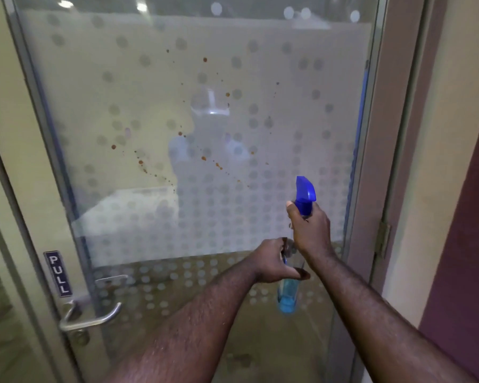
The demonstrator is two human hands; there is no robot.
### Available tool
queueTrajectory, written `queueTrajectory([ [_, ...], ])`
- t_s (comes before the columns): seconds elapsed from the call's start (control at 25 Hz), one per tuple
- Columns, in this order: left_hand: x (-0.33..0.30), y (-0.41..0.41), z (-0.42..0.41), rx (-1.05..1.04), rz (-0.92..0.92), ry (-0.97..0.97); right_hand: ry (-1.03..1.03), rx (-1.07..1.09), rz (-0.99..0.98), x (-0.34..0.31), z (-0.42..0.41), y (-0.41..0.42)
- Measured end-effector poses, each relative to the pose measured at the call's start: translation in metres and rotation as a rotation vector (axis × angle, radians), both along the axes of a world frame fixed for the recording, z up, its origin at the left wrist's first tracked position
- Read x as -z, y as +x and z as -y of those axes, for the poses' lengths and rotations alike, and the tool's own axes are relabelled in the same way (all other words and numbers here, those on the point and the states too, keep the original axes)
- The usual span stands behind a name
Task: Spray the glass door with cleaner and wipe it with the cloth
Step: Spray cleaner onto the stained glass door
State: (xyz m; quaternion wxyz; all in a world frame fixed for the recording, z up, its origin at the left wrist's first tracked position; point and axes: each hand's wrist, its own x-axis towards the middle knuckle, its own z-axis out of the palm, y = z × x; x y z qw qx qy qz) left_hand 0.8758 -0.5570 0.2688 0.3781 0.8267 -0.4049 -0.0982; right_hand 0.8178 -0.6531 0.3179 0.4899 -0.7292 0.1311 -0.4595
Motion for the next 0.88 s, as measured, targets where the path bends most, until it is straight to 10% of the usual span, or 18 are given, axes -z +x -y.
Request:
queueTrajectory([
  [0.88, 0.033, 0.014, -0.19, -0.305, -0.019, -0.131, -0.061, -0.419, -0.034, 0.029, -0.184, 0.051],
])
